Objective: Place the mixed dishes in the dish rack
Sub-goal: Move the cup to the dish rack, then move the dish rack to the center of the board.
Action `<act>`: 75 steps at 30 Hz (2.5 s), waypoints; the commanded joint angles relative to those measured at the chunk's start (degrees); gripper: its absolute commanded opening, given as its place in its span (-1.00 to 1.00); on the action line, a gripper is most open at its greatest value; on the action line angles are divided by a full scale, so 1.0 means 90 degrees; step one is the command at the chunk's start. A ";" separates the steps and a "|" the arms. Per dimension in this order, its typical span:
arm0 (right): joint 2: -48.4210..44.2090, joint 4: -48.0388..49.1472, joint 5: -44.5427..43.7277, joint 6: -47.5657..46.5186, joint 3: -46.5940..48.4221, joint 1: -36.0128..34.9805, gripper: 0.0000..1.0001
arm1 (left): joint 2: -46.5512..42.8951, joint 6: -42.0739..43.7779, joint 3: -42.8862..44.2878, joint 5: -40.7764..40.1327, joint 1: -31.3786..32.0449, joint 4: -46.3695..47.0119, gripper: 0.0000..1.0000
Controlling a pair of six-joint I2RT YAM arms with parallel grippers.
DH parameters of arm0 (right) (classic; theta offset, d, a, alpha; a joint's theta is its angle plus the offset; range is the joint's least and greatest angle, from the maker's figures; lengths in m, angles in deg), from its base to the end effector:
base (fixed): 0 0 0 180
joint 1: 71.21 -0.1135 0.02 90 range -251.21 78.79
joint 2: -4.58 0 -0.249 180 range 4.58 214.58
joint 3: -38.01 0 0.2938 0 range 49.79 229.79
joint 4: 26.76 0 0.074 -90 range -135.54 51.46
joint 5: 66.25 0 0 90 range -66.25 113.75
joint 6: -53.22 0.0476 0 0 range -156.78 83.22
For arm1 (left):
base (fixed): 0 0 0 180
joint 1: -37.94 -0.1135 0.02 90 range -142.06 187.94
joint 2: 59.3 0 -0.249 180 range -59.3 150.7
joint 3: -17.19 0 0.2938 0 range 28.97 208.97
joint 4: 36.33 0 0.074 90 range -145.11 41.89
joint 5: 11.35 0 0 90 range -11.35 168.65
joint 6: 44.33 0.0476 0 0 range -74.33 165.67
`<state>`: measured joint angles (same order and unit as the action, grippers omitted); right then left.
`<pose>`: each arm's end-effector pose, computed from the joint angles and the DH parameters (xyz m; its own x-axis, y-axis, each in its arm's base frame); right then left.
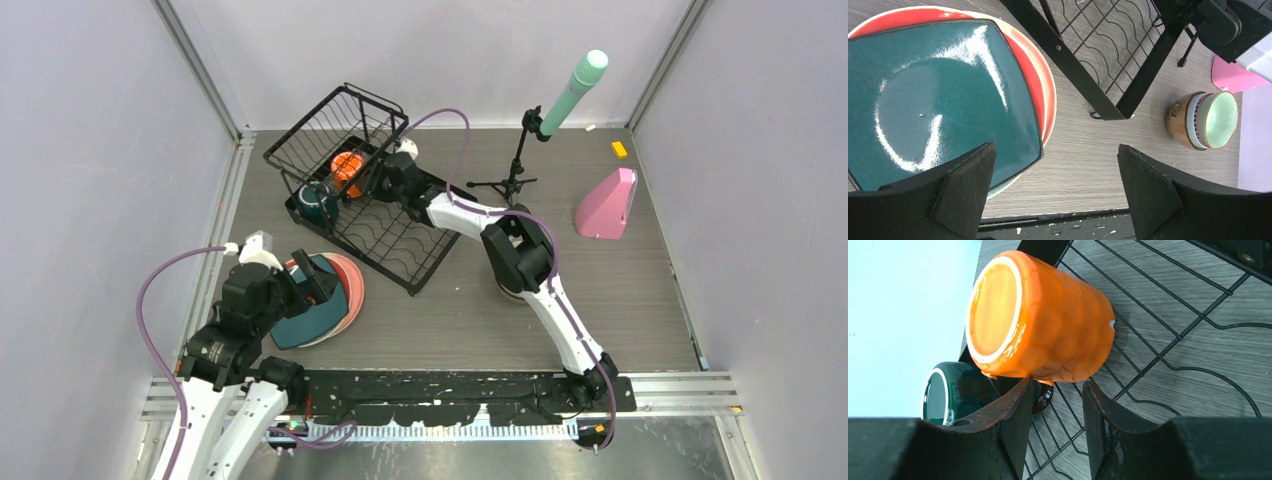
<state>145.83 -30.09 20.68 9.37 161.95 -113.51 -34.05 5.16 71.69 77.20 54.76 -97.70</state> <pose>0.4517 0.4076 0.1391 -0.6385 0.3926 -0.6619 -0.2519 0.7061 0.6618 0.1479 -0.0434 0.2986 -0.5615 -0.5086 -0.6527 -0.1263 0.8322 -0.5399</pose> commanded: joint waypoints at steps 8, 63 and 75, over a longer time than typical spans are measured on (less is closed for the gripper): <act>-0.1201 0.0755 0.0237 -0.0047 -0.1213 0.0032 -0.08 | 0.0014 -0.0049 -0.0088 0.0127 -0.0004 0.0285 0.89; -0.4779 -0.2923 0.0106 -0.1840 -0.6527 -0.0923 0.08 | 0.0420 -0.0225 -0.0375 0.1080 -0.0004 0.0683 0.90; -0.5504 -0.3018 -0.0112 -0.1468 -0.6908 -0.1130 0.14 | 0.0495 -0.0192 -0.0518 0.1292 -0.0004 0.0945 0.91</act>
<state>96.26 -44.30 20.46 -5.91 102.96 -122.87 -29.81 2.60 67.50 86.57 54.76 -93.39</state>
